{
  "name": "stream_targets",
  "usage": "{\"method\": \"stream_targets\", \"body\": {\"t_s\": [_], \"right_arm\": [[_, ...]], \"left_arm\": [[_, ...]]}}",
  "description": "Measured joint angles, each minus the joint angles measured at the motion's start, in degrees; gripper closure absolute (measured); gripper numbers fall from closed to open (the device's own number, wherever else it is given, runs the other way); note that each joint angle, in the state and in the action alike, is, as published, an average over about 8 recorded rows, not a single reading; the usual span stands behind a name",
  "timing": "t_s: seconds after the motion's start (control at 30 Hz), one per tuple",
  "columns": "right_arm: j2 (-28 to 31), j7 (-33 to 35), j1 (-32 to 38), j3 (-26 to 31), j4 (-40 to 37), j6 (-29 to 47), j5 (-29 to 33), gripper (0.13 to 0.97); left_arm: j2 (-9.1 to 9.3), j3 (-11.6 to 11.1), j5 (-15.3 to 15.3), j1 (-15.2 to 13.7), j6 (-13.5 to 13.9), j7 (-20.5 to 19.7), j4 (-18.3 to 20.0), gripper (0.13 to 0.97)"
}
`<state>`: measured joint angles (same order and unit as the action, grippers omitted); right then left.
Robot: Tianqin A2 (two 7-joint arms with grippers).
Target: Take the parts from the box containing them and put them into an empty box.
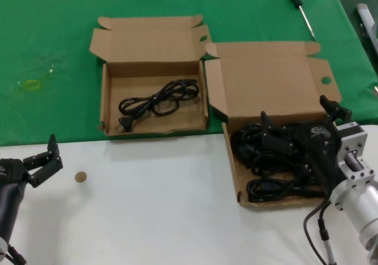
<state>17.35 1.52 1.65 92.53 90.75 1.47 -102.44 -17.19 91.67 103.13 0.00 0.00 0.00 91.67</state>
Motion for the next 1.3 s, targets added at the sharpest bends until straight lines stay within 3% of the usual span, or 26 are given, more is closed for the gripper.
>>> {"method": "stream_targets", "body": {"t_s": [1.3], "right_arm": [[0.0,0.0,0.0,0.0,0.0,0.0,0.0,0.129]], "left_arm": [[0.00,0.0,0.0,0.0,0.0,0.0,0.0,0.132]]}}
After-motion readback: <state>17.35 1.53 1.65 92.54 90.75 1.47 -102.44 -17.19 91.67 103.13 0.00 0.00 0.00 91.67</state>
